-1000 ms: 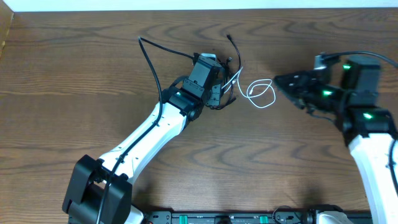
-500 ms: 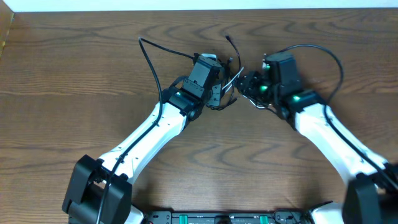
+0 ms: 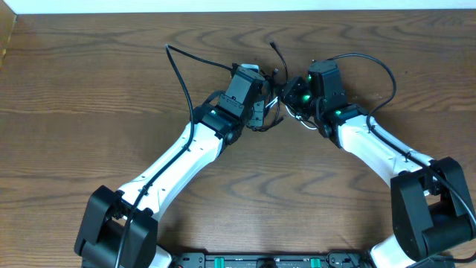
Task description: Untangle cables
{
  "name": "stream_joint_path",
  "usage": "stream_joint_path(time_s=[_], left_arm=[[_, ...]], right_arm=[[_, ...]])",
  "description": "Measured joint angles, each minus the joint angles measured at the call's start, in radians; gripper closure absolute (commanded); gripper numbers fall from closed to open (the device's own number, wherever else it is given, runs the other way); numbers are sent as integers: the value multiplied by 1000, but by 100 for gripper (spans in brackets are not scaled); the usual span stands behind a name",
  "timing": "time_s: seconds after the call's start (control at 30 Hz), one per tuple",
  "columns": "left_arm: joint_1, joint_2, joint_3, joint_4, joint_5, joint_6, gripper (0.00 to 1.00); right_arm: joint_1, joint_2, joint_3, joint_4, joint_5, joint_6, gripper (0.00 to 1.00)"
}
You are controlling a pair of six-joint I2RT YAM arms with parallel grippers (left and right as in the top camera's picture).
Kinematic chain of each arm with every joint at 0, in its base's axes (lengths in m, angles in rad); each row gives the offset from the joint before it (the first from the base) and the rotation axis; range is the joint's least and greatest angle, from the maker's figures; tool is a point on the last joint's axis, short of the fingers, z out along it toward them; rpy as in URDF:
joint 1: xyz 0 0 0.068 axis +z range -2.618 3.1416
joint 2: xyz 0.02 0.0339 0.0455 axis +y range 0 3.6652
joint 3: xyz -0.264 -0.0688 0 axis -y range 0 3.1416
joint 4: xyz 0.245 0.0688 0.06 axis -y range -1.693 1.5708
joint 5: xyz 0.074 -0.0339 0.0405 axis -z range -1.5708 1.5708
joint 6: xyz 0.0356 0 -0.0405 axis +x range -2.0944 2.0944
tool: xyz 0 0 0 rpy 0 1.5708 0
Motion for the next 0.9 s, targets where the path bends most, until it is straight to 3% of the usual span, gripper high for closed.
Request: stream_joint_path(time_s=[0.03, 0.17, 0.33, 0.6, 0.7, 0.9], left_arm=[[0, 0, 0, 0, 0, 0, 93], [0, 0, 0, -3, -1, 0, 92], [1, -4, 0, -5, -4, 0, 92], [-1, -4, 0, -8, 0, 0, 92], [-1, -4, 0, -7, 0, 0, 92], [-2, -4, 0, -9, 6, 1, 92]], right_arm=[[5, 0, 0, 0, 3, 13, 99], [26, 0, 0, -5, -1, 39, 99], [-26, -1, -3, 125, -168, 27, 99], [-310, -211, -3, 69, -482, -53, 99], [-493, -352, -2, -61, -554, -124, 99], [-519, -409, 4, -484, -513, -298, 99]])
